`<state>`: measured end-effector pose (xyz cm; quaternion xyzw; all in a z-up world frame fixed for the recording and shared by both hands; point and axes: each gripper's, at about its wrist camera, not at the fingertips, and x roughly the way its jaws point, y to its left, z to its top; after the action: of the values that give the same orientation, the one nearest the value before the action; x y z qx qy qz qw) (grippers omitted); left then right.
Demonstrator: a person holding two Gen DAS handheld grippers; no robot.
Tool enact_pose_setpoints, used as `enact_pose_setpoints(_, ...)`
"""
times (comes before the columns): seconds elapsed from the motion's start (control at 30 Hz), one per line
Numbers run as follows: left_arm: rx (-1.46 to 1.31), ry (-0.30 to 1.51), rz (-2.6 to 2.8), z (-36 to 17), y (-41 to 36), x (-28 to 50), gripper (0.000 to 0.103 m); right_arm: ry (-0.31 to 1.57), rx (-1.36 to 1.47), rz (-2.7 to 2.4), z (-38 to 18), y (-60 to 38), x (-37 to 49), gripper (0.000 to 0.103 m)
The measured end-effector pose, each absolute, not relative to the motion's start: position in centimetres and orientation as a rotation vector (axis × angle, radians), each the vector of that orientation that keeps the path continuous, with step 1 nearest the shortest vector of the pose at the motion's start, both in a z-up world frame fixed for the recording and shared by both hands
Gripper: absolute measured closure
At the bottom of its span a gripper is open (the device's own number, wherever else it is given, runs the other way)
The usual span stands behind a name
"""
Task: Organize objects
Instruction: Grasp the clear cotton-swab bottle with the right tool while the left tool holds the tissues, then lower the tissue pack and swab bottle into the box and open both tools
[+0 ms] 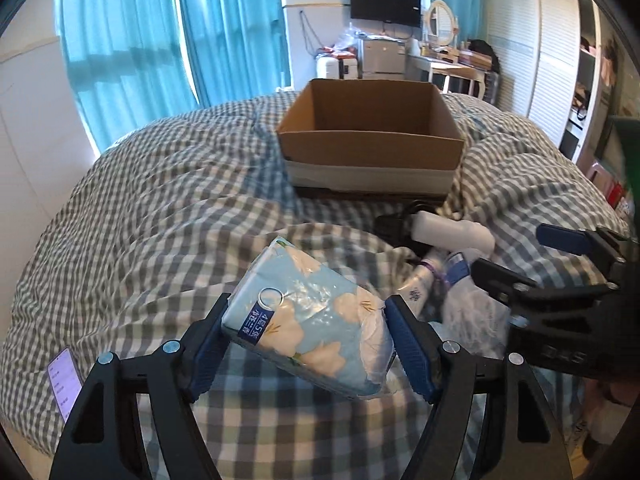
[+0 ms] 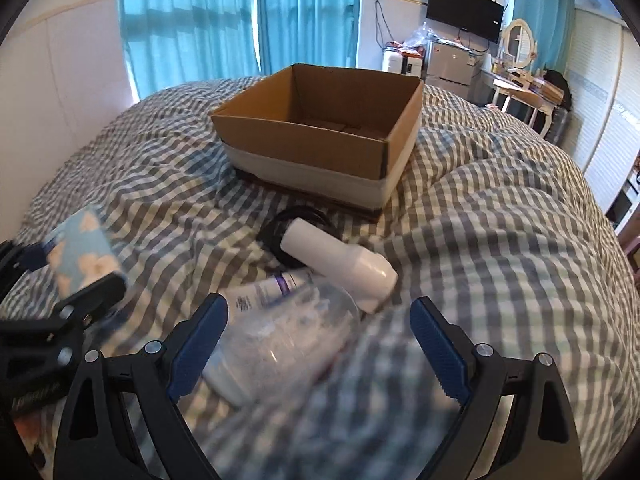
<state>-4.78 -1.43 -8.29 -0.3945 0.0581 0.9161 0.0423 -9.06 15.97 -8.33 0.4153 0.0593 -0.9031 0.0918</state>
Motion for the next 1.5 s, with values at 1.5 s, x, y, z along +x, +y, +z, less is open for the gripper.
enact_pose_setpoints(1.5,-1.135,0.126,2.769,-5.9,-1.5,-5.8,0.026,0.291,0.977,-2.667,-1.4,16.0,-4.8,0.039)
